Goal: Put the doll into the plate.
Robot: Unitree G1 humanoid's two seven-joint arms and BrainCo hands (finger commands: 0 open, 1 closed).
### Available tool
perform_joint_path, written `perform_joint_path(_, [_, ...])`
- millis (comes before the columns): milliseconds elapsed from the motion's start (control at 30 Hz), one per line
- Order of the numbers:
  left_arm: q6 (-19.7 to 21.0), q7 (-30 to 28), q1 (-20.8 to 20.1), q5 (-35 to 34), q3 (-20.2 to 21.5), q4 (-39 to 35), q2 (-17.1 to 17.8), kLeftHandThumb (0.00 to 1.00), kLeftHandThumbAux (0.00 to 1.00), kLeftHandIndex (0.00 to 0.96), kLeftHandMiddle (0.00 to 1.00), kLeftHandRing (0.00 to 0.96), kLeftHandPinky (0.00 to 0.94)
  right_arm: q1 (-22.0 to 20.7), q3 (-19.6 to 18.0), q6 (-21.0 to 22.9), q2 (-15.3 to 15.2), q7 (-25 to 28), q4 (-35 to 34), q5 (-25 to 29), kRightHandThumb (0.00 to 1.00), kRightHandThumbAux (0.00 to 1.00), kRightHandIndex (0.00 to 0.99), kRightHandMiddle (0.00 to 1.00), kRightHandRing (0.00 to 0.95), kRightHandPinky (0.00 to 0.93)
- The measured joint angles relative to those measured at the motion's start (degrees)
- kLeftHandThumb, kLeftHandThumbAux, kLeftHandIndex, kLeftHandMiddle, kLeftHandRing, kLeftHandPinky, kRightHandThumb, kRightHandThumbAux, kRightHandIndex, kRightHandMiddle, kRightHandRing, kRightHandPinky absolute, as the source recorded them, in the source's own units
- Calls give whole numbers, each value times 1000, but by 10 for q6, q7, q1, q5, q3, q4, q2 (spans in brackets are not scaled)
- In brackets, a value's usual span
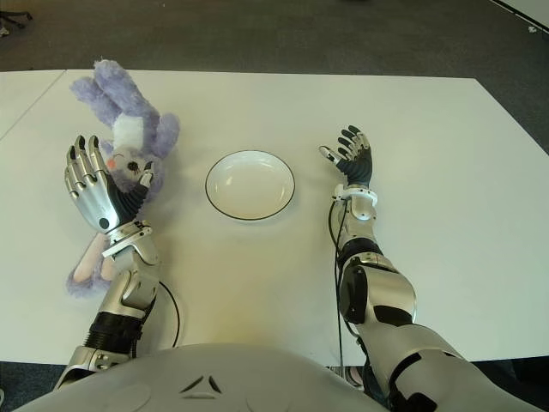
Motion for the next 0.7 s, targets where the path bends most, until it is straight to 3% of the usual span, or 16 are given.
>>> perform_joint_path(700, [-56, -49, -229, -84, 19, 318, 17, 149, 299, 0, 0, 0, 0, -4, 0, -1, -7, 2, -1, 0, 77, 863, 171, 220, 216, 222])
